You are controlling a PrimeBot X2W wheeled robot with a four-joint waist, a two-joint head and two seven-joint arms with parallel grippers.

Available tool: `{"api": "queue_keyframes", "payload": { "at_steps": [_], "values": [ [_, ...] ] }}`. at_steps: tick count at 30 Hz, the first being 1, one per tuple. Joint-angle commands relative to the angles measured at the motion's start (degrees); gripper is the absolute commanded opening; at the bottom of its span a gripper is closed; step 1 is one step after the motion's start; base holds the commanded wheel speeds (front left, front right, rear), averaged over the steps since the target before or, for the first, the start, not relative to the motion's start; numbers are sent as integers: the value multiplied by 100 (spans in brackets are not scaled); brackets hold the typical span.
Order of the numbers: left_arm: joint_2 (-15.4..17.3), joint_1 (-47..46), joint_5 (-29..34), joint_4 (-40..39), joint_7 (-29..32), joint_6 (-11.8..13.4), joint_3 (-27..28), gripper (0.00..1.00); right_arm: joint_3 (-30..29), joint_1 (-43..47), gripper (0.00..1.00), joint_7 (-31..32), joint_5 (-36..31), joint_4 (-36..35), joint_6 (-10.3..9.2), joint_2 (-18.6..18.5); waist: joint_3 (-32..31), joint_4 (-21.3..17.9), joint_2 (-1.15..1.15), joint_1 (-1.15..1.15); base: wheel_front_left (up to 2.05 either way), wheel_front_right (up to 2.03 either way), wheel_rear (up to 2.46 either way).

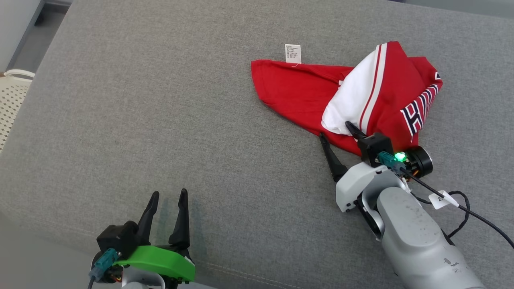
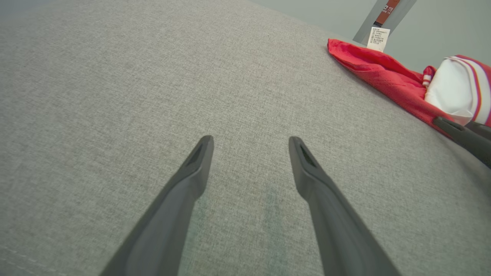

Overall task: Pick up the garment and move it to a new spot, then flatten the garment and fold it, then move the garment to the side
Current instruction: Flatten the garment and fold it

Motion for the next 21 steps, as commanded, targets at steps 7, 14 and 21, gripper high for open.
{"api": "queue_keyframes", "payload": {
  "at_steps": [7, 14, 21],
  "values": [
    [14, -72, 66, 10, -15, -30, -23, 100, -343, 198, 100, 2, 204, -111, -11, -52, -27, -26, 0, 0, 0, 0, 0],
    [14, -35, 130, -18, -15, -50, -26, 100, -385, 312, 100, 1, 644, -367, -10, -43, -86, -55, 0, 0, 0, 0, 0],
    [14, 35, 165, -12, -15, -61, -28, 100, -495, 430, 100, 1, 861, -474, -10, -41, -152, -119, 0, 0, 0, 0, 0]
  ]
}}
